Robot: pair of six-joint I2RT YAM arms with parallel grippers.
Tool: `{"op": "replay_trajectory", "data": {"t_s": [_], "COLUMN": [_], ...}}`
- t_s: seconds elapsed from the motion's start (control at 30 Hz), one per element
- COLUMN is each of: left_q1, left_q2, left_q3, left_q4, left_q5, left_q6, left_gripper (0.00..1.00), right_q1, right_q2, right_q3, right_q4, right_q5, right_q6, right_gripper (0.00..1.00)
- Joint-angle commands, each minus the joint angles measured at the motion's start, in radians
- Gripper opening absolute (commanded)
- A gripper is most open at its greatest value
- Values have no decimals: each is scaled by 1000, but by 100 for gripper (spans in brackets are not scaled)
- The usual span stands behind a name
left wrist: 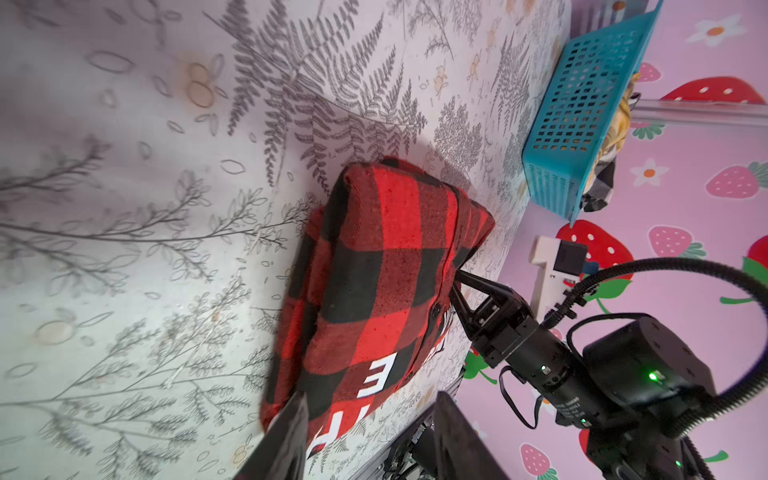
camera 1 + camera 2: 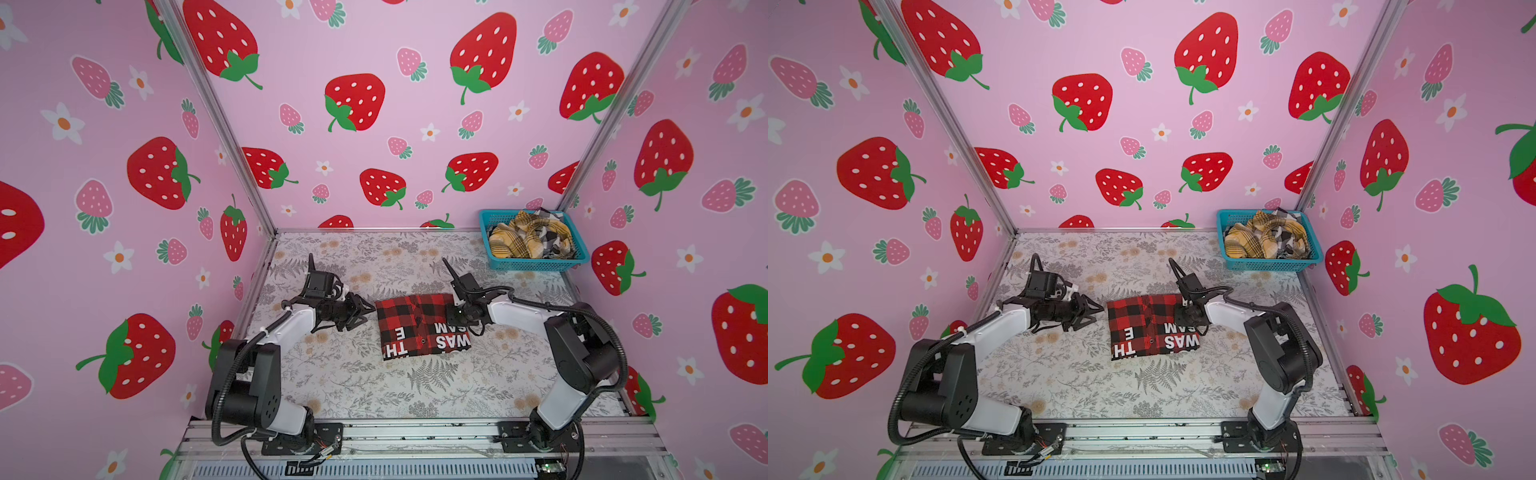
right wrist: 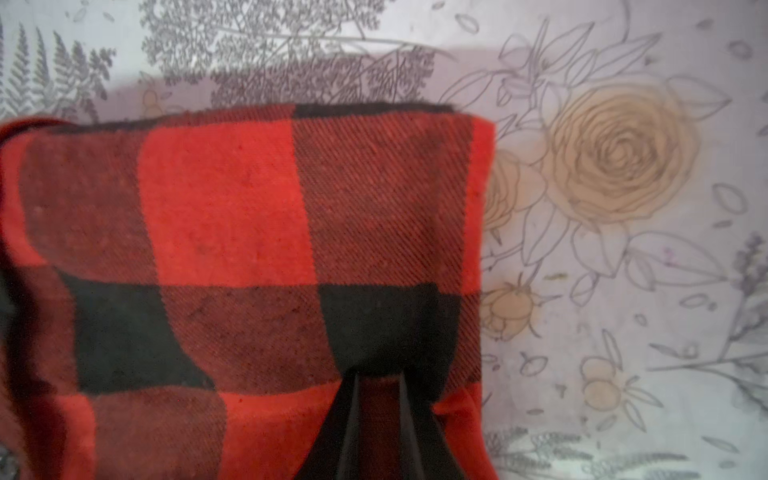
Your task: Fold and stack the long sleeve shirts
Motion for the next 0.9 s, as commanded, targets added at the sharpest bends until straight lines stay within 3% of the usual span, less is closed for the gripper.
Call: {"op": "replay_trajectory", "data": {"t_s": [0.0, 0.13, 0.3, 0.6, 0.87], "left_q1": [-91, -146, -150, -149, -142], "left_q2": [42, 98, 204, 420, 511], "left_q3": [98, 148, 223, 386, 414], "left_q4": [-55, -33, -28, -64, -100], "left_q5": [-34, -56, -61, -83, -129], "left_q6": [24, -4, -13, 20, 31], "left_gripper": [49, 49, 47, 43, 41], "right_q1": [21, 31, 64, 89, 59], "right_q2": [-37, -98, -88, 117, 272], "right_q3": [-17, 58, 163, 311, 372], "right_q4": [-95, -150, -159, -61, -30], "right_q5": [34, 52, 28, -65, -44], "right_q6": [24, 15, 13, 21, 14], "right_gripper": [21, 22, 23, 23, 20]}}
